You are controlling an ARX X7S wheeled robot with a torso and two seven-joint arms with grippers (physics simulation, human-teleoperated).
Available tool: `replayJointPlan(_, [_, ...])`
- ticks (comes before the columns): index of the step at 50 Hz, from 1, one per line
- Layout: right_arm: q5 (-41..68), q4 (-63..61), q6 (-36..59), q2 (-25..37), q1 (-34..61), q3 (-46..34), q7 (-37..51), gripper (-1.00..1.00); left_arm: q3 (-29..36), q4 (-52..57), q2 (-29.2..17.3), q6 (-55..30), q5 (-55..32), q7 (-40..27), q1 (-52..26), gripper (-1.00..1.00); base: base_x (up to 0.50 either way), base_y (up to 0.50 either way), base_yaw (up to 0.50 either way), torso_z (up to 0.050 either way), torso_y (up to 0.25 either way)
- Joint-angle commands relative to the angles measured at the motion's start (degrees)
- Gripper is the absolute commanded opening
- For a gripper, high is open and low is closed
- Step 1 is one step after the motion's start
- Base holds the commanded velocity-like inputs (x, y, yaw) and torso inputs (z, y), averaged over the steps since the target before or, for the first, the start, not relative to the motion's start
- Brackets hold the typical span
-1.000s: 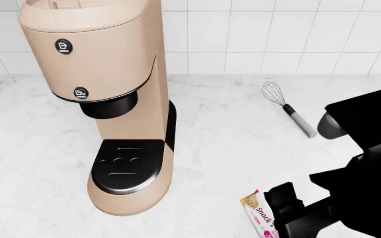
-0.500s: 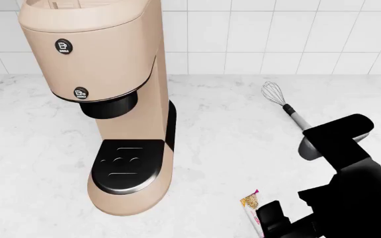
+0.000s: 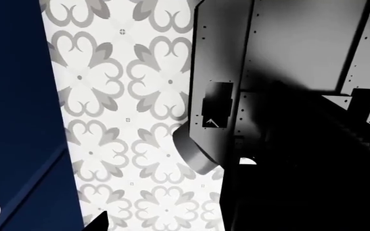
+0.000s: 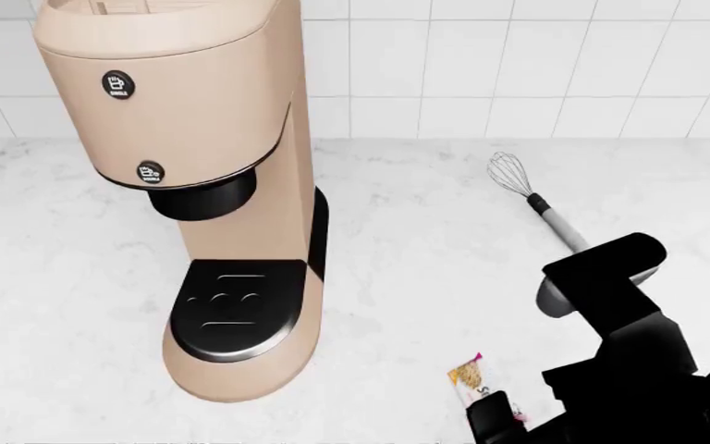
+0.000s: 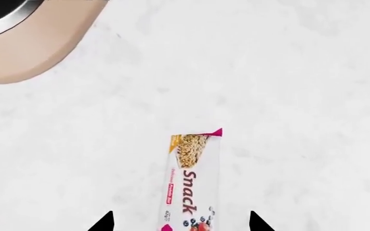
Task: Pick the cereal and bar from the counter and place them in the cabinets closest to them.
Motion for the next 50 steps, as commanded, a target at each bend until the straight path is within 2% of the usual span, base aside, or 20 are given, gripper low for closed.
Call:
replayJointPlan(1, [-2.9,-0.25,0.16,-0.31,-2.2,-0.59,-1.45,1.0,0.09,0.0,0.0,-0.26,0.1,0.5,-0.06,1.0,0.0,0.0,0.0,-0.05,0.0])
replayJointPlan(4, [-3.53,-0.33,0.24,-0.61,-2.72,-0.79,-1.83,1.0,0.12,0.0,0.0,-0.06,0.05,0.58,-0.03,1.0,0.0,0.0,0.0,-0.05,0.0])
replayJointPlan(50, [-14.05,0.84,0.6,-1.87,-8.53,-1.45,-7.44,1.0,0.03,0.0,0.01,0.52,0.05,0.33,0.05,1.0,0.0,0.0,0.0,0.0,0.0])
